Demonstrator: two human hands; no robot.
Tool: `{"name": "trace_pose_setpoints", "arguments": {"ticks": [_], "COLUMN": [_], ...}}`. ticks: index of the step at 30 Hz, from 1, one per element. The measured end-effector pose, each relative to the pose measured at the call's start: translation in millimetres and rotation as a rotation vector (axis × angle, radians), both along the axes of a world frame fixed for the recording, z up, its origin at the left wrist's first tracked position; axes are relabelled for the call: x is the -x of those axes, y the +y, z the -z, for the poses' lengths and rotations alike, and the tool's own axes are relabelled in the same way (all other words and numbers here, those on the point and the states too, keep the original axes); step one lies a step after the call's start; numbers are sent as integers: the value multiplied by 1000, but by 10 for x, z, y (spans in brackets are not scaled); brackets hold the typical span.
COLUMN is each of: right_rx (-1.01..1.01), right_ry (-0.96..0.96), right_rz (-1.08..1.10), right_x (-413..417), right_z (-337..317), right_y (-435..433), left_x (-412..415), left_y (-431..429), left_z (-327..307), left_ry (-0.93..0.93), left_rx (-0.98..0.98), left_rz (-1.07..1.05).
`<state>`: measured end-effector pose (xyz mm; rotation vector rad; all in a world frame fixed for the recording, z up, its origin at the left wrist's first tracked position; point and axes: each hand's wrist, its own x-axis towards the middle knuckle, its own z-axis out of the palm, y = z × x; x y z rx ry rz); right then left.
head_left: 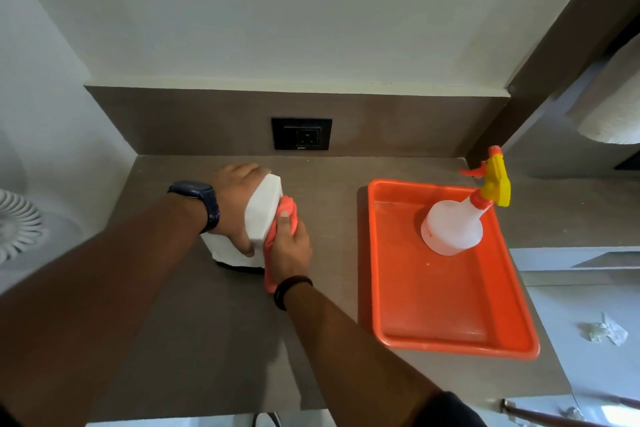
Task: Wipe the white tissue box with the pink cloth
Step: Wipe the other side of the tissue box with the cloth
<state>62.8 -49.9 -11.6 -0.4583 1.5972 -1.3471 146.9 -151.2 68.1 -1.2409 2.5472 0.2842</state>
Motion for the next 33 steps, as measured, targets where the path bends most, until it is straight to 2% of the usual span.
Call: {"name": "trace_pose_setpoints", "arguments": {"ticks": [8,12,19,26,33], "right_rx": [93,19,-100,-33,-166], "right_ry": [170,133,21,132,117], "right_rz": [-60,-130,-84,-98,-107], "right_x": [138,210,104,138,183], "right_z": [-248,-307,-154,-322,-303], "right_y": [-311,-398,10,-218,-181], "left_x": [26,14,1,5,0], "left_y": [86,95,93,92,79], "left_z": [-74,-67,-67,-66,-48], "left_ry": [52,47,-24,-19,-14], "left_rx": [35,33,-15,-3,-3], "left_rz": [41,-20,-61,-66,-61]}}
